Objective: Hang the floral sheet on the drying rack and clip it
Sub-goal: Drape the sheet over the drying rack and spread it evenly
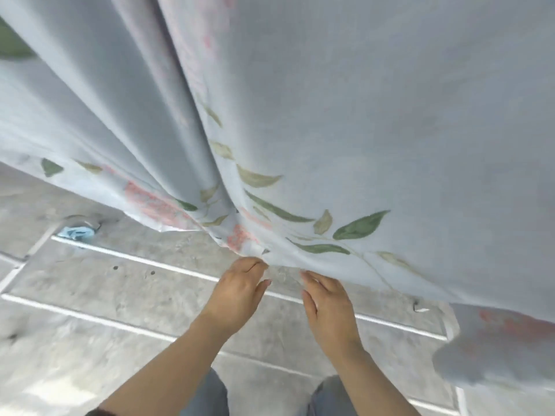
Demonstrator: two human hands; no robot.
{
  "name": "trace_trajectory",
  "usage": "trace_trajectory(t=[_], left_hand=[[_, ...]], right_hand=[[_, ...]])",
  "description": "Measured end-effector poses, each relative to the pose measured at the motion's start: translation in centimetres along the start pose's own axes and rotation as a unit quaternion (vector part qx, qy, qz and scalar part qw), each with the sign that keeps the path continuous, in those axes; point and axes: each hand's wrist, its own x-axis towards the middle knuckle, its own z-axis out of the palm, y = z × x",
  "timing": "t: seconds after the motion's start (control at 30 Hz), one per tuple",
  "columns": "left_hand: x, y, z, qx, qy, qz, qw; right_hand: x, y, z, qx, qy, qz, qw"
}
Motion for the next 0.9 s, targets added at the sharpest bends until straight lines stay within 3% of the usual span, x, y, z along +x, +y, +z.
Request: trace_trajectory(t=[0.2,0.37,0.6,0.77,0.9], left_hand=[[-10.4,8.5,-10.1,-0.015,-0.104,-0.091,0.99],[-15.8,15.0,-20.0,-0.01,-0.135,-0.123,0.983],[-16.9,21.9,-29.2,-0.016,-0.136,-0.13,0.982],[-17.4,25.7,-31.1,-0.008,-0.044,-0.177,0.983],[-17.8,29.1,-31.9,-0.002,-0.015,-0.18,0.983]], right_hand=[[-10.5,-8.5,-9.7,0.089,-0.213,0.119,0.966],[-14.8,-15.5,-20.0,0.141,-0.281,0.172,0.934],[-14.8,-21.2,-29.2,0.17,-0.242,0.117,0.948],[-14.4,-21.5,-33.3,0.197,-0.208,0.07,0.955],[-14.9,-21.0,-36.3,0.247,-0.196,0.064,0.947]])
